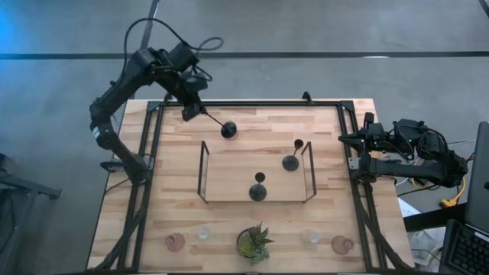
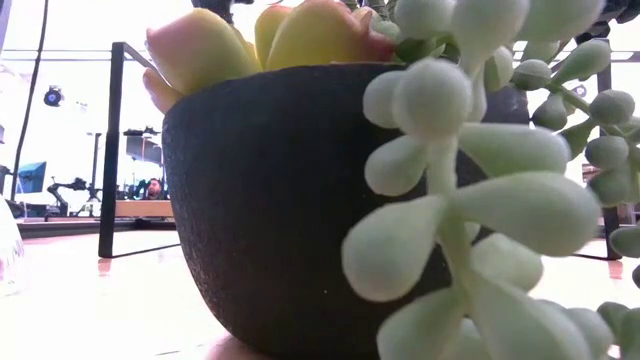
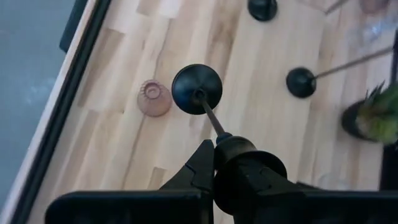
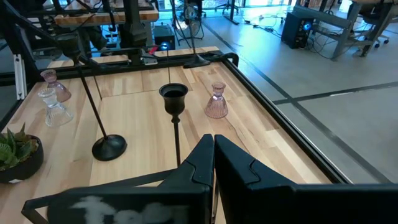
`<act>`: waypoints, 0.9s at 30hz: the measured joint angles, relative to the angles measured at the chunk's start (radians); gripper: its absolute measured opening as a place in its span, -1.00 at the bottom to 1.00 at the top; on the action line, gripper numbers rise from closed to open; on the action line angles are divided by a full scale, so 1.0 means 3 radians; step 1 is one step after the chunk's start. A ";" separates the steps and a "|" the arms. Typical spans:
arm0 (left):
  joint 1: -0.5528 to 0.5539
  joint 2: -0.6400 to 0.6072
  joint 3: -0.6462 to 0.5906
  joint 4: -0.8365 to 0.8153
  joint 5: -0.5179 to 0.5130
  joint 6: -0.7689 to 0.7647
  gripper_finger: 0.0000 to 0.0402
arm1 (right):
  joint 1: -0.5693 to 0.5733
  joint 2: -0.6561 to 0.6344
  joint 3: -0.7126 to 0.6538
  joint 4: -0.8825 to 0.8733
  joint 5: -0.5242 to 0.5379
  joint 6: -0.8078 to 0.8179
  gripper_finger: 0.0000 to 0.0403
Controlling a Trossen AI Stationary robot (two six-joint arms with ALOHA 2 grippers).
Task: Pick & Place candle stick holders
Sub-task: Put the black candle holder on the shelf
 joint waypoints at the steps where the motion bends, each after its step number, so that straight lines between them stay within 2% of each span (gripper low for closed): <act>1: -0.0071 0.0000 0.0000 0.0000 -0.0080 0.0018 -0.89 | 0.0000 0.0000 0.0001 0.0000 -0.0001 0.0000 -0.96; 5: -0.0290 0.0000 0.0000 0.0004 -0.0327 0.0018 -0.89 | 0.0000 0.0000 0.0000 0.0000 -0.0001 -0.0001 -0.96; 10: -0.0446 -0.0001 0.0000 0.0001 -0.0330 -0.0153 -0.89 | 0.0000 0.0000 0.0001 0.0000 -0.0001 -0.0001 -0.96; 27: -0.0576 0.0023 -0.0032 -0.0001 -0.0294 -0.0098 -0.89 | 0.0000 0.0000 0.0001 0.0000 -0.0001 -0.0001 -0.96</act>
